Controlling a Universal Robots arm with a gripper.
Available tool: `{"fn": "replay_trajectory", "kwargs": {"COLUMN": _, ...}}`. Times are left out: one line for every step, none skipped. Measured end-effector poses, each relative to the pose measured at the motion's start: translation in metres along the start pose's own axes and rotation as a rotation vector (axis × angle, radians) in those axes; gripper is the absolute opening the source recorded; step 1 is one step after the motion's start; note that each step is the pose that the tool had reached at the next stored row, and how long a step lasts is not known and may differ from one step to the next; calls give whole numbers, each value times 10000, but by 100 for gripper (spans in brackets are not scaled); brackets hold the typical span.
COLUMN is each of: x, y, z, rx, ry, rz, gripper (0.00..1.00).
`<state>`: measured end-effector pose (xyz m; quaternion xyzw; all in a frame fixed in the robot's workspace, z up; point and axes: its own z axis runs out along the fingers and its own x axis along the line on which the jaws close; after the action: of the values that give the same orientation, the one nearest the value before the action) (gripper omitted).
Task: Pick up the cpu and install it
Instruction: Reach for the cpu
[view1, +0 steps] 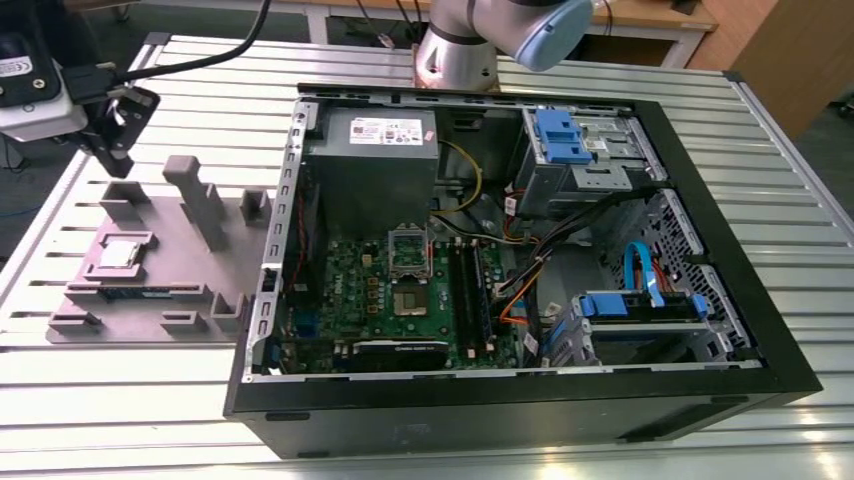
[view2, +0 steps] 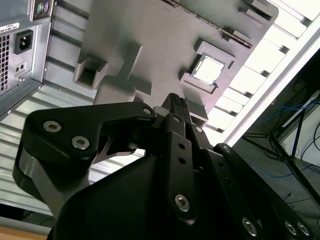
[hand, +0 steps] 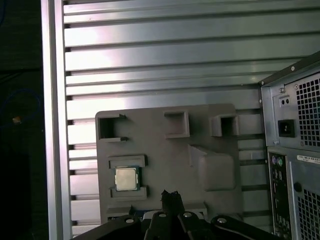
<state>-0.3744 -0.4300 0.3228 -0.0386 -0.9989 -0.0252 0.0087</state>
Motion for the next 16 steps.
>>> {"fn": "replay_trajectory", "kwargs": {"x": 6, "y": -1, "z": 4, "rx": 0, "ry": 1, "rz": 0, "gripper": 11}}
{"fn": "replay_trajectory", "kwargs": {"x": 13, "y": -2, "z": 9, "rx": 1, "ry": 2, "rz": 0, "gripper": 11}}
{"fn": "replay_trajectory", "kwargs": {"x": 19, "y": -2, "z": 16, "rx": 1, "ry": 1, "rz": 0, "gripper": 11}}
{"fn": "replay_trajectory", "kwargs": {"x": 25, "y": -3, "z": 24, "rx": 0, "ry": 1, "rz": 0, "gripper": 11}}
{"fn": "replay_trajectory", "kwargs": {"x": 33, "y": -4, "z": 33, "rx": 1, "ry": 1, "rz": 1, "gripper": 11}}
{"fn": "replay_trajectory", "kwargs": {"x": 41, "y": -6, "z": 43, "rx": 1, "ry": 1, "rz": 0, "gripper": 11}}
{"fn": "replay_trajectory", "kwargs": {"x": 50, "y": -7, "z": 53, "rx": 0, "ry": 0, "rz": -1, "gripper": 11}}
{"fn": "replay_trajectory", "kwargs": {"x": 59, "y": -8, "z": 60, "rx": 1, "ry": 2, "rz": 0, "gripper": 11}}
{"fn": "replay_trajectory", "kwargs": {"x": 68, "y": -9, "z": 68, "rx": 2, "ry": 2, "rz": 0, "gripper": 11}}
{"fn": "replay_trajectory", "kwargs": {"x": 77, "y": -10, "z": 76, "rx": 5, "ry": 1, "rz": 0, "gripper": 11}}
{"fn": "replay_trajectory", "kwargs": {"x": 86, "y": -11, "z": 83, "rx": 8, "ry": 0, "rz": 0, "gripper": 11}}
{"fn": "replay_trajectory", "kwargs": {"x": 92, "y": -12, "z": 89, "rx": 11, "ry": -1, "rz": 0, "gripper": 11}}
{"fn": "replay_trajectory", "kwargs": {"x": 96, "y": -12, "z": 93, "rx": 14, "ry": -2, "rz": 0, "gripper": 11}}
{"fn": "replay_trajectory", "kwargs": {"x": 99, "y": -13, "z": 95, "rx": 17, "ry": -1, "rz": -1, "gripper": 11}}
{"fn": "replay_trajectory", "kwargs": {"x": 102, "y": -13, "z": 97, "rx": 20, "ry": 0, "rz": 0, "gripper": 11}}
{"fn": "replay_trajectory", "kwargs": {"x": 104, "y": -13, "z": 99, "rx": 24, "ry": 0, "rz": 1, "gripper": 11}}
